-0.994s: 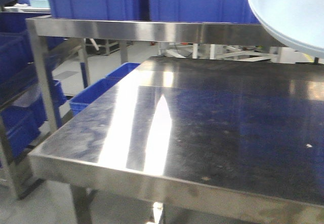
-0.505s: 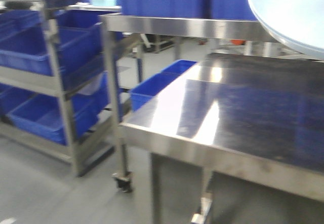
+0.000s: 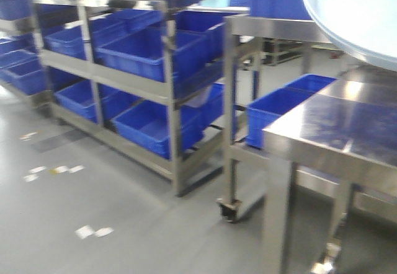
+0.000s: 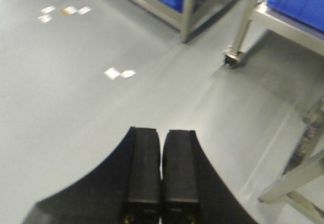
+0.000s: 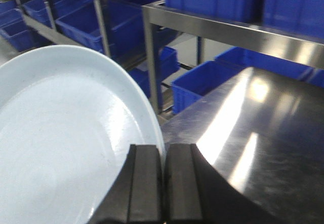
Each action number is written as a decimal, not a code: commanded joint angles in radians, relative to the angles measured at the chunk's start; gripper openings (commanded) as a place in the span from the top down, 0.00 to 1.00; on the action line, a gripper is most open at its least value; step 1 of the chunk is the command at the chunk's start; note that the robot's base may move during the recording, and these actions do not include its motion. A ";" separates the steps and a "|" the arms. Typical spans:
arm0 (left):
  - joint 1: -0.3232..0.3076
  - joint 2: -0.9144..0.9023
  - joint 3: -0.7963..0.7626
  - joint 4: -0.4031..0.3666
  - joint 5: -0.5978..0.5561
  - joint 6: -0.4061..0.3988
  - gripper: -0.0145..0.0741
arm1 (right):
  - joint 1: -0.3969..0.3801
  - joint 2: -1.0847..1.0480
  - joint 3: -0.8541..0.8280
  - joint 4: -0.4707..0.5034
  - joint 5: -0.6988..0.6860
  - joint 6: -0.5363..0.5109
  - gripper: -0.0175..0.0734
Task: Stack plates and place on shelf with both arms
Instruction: 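Drive the base away from the table holding the plates in right gripper, then drive across the room toward the shelves of blue bins, then position the held plates above a blue bin on the shelf, then lower the plates into the blue bin and open the right gripper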
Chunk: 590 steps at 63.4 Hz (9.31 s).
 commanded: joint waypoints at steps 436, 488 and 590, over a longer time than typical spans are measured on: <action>-0.004 -0.006 -0.025 -0.003 -0.072 -0.005 0.74 | -0.005 -0.001 -0.028 -0.008 -0.110 -0.002 0.78; -0.004 -0.006 -0.025 -0.003 -0.072 -0.005 0.74 | -0.005 -0.001 -0.028 -0.008 -0.110 -0.002 0.78; -0.004 -0.006 -0.025 -0.003 -0.072 -0.005 0.74 | -0.005 0.695 -0.680 -0.008 -0.237 -0.002 0.78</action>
